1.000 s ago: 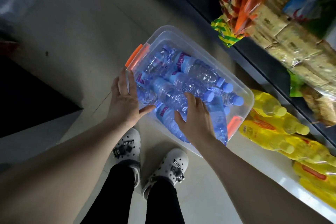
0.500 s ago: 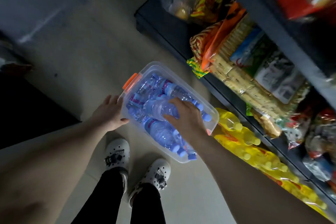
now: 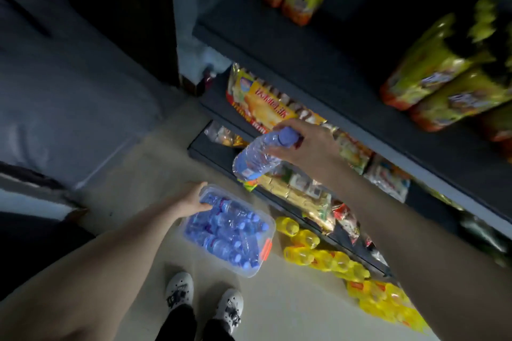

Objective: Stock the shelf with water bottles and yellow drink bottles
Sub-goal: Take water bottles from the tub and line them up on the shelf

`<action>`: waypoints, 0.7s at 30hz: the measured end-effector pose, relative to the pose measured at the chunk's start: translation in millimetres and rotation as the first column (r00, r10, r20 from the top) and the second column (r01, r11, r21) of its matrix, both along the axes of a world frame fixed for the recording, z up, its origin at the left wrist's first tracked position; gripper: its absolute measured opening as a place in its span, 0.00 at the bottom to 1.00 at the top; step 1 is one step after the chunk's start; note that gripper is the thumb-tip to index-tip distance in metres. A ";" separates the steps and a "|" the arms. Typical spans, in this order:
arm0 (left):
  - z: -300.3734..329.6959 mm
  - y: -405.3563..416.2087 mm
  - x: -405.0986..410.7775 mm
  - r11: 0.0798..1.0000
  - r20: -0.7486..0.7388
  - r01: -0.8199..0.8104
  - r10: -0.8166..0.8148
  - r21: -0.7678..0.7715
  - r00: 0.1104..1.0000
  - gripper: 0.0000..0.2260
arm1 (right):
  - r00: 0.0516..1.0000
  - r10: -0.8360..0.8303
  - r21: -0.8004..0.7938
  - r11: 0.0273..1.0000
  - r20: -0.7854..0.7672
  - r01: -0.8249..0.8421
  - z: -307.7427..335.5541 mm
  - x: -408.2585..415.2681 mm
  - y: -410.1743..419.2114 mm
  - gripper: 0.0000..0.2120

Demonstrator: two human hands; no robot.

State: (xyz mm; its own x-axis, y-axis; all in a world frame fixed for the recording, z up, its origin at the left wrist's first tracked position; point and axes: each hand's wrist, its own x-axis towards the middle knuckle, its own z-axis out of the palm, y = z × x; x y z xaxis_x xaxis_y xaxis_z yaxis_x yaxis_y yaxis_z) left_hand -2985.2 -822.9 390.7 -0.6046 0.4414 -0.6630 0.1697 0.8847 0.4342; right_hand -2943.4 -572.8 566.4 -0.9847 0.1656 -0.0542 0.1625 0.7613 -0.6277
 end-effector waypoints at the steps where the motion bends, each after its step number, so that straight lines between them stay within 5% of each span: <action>1: 24.8 3.1 -4.5 1.000 -0.019 -0.013 0.013 0.026 1.000 0.34 | 0.999 -0.012 0.011 1.000 -0.040 0.013 29.9 -3.1 2.1 0.15; 11: 252.1 41.3 -58.4 0.969 -0.327 0.158 -0.089 0.191 0.941 0.35 | 0.821 -0.317 -0.234 0.945 -0.474 0.230 263.6 -12.5 27.7 0.12; 17: 392.6 90.3 -67.8 0.816 -0.483 0.265 0.019 0.513 0.875 0.43 | 0.709 -0.358 -0.098 0.920 -0.607 0.380 355.3 -14.4 31.3 0.19; 21: 458.1 130.6 -64.6 0.753 -0.578 0.362 0.031 0.550 0.815 0.38 | 0.657 -0.362 -0.050 0.895 -0.662 0.443 398.5 -12.5 38.0 0.17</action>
